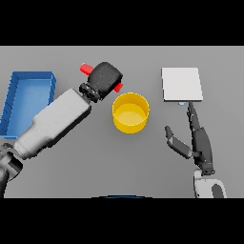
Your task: Pick up the red beaker and tilt it to pour out 1 green nut into yellow bowl. Pick up the yellow bowl and place it on the metallic measuring scale.
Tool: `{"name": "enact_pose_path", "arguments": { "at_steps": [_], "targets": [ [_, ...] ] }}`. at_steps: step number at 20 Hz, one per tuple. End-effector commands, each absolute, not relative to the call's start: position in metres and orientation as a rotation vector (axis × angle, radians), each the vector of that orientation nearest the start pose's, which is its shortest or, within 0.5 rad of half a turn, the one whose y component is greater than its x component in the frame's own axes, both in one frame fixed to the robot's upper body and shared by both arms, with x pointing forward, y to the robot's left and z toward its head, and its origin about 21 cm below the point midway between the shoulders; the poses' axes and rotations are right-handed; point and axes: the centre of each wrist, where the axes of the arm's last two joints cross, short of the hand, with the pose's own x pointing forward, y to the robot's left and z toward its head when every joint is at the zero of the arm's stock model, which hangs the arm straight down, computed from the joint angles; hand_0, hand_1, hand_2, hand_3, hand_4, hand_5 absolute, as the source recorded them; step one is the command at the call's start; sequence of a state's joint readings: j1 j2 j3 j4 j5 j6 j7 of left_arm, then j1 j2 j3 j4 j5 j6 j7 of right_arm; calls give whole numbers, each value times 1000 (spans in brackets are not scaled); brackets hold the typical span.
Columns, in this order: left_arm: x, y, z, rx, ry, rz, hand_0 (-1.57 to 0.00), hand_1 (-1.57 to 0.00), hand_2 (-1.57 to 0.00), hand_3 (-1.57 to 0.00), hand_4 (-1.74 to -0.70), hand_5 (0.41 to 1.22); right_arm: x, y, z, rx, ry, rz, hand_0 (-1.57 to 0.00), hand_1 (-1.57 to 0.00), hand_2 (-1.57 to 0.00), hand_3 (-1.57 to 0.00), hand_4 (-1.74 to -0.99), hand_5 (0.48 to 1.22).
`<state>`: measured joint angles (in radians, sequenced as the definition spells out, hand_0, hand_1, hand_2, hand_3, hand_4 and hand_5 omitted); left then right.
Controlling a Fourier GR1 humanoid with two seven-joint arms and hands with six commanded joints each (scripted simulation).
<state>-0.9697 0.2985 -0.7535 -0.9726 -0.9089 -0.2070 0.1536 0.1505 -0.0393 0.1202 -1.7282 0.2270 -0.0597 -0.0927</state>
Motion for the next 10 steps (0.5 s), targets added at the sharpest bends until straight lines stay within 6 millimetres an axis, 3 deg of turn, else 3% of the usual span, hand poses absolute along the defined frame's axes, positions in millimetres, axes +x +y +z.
{"name": "enact_pose_path", "arguments": {
  "at_steps": [1, 10],
  "targets": [
    [391, 80, 108, 1001, -1304, -1992, -1571, -1571, -1571, -1383, -1713, 1217, 213, -221, 7, -187, -1690, 194, 1, 1, 1, 1, -1295, 664],
    [388, 53, 102, 1195, -1069, -2413, -1571, -1571, -1571, -1546, -1737, 1220, 214, -221, 1, -205, -1664, 183, 1, 1, 1, 1, -1288, 627]
  ]
}}
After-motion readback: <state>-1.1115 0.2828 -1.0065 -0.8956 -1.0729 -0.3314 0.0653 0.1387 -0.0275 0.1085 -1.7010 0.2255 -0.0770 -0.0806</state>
